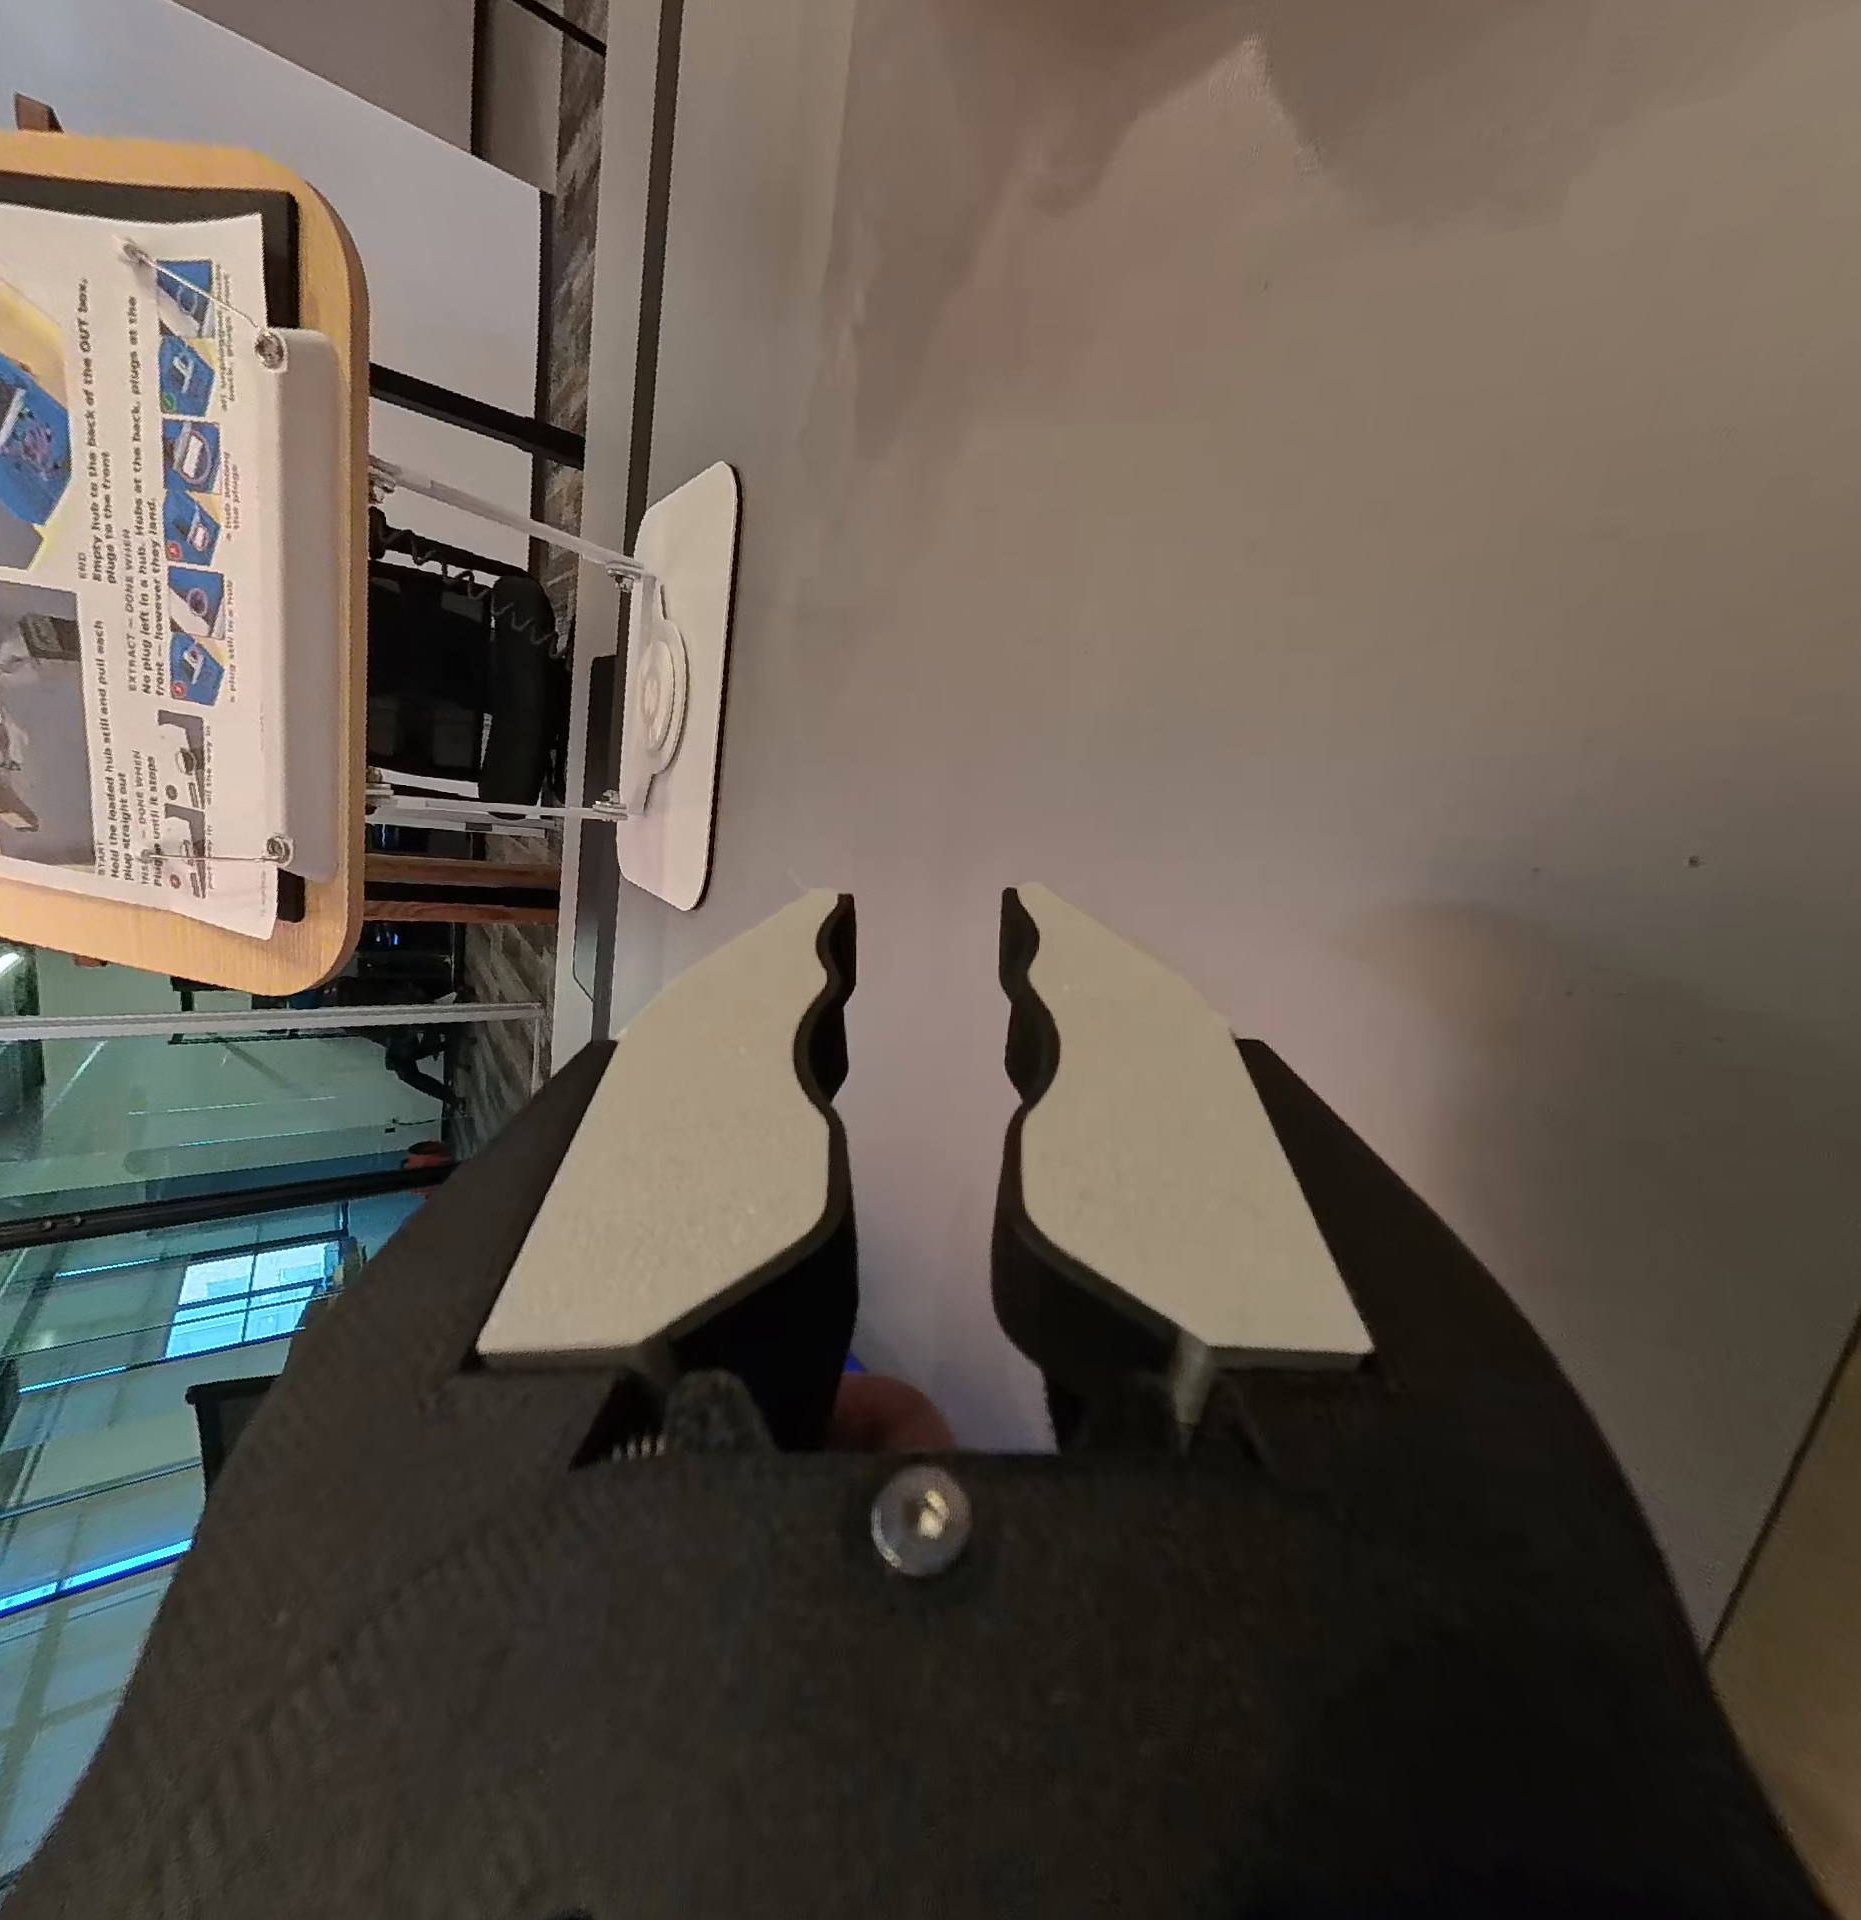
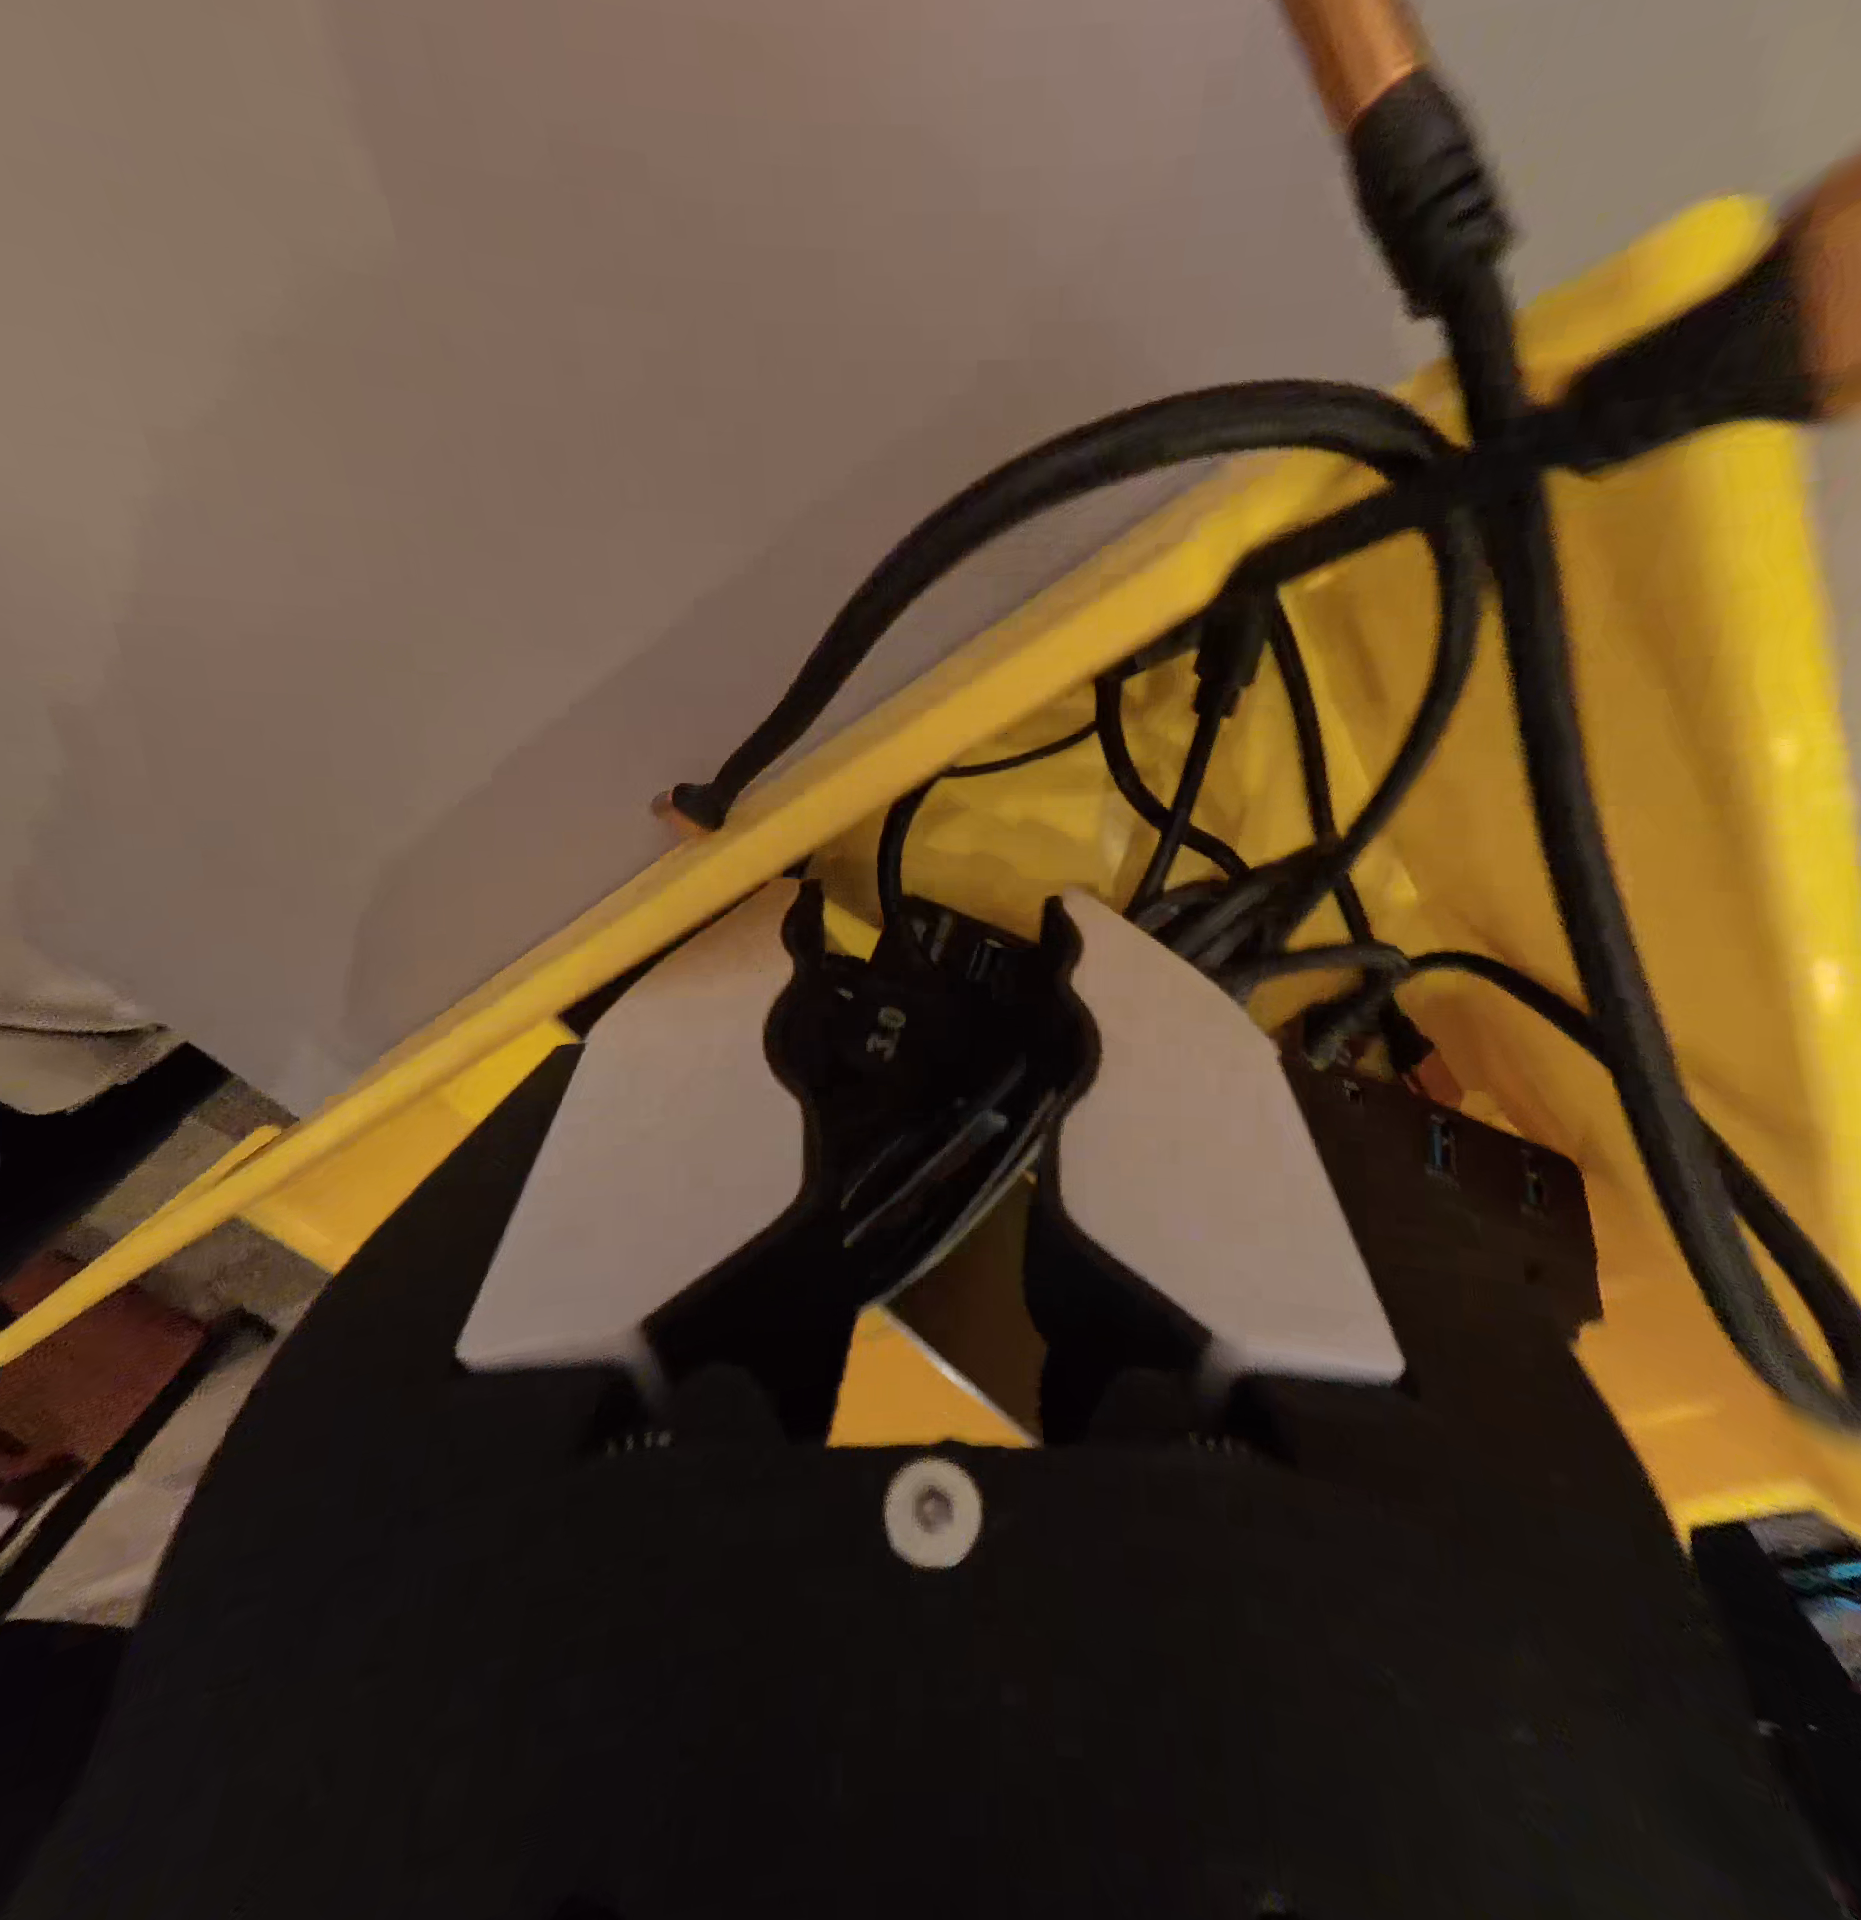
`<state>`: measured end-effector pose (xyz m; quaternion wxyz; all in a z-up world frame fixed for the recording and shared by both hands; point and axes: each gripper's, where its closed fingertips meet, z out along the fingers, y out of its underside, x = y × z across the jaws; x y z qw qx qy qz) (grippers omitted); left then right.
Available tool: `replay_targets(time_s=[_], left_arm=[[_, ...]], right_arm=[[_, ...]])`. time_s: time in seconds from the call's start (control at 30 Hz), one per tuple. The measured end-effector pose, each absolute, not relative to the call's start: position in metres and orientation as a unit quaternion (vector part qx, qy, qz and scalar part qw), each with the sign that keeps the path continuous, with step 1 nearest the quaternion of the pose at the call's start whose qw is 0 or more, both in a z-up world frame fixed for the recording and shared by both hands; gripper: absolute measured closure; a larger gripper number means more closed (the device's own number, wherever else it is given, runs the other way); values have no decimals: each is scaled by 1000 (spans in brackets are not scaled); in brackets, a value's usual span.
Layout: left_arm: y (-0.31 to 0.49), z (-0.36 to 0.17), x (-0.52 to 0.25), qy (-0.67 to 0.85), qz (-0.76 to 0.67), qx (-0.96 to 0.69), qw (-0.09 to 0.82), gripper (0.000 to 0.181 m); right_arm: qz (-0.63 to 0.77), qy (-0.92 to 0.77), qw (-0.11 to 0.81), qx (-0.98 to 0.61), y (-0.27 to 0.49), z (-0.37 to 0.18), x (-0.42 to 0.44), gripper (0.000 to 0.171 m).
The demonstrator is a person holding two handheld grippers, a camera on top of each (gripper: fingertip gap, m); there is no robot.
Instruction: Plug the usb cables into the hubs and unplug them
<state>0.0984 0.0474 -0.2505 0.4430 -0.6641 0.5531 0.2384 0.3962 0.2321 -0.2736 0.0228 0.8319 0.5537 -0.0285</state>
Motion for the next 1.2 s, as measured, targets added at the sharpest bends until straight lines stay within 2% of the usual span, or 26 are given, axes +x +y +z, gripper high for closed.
replay_targets(time_s=[0.03,0.27,0.37,0.47,0.53,0.6,0.7,0.83,1.0,1.2], left_arm=[[48,-251,98,553,238,-665,443,155],[48,-252,99,554,240,-665,440,155],[48,-252,100,555,240,-664,440,155],[48,-251,99,553,240,-665,441,155],[47,-250,98,552,240,-664,443,155],[48,-250,98,552,239,-665,443,155],[48,-250,98,551,238,-665,443,155],[48,-251,98,552,237,-666,443,155],[48,-254,98,554,237,-667,439,155],[48,-255,99,556,239,-666,437,155]], right_arm=[[-25,549,11,835,233,-264,398,129],[13,515,-99,851,250,-204,373,119],[33,507,-136,850,259,-206,348,121],[105,500,-123,851,267,-226,349,116],[156,490,-118,850,273,-235,356,125],[172,487,-117,848,275,-240,358,142],[153,486,-135,850,276,-234,354,155],[75,475,-135,866,274,-230,353,156],[-118,429,-147,883,271,-214,342,159],[-147,401,-139,893,281,-198,369,162]])
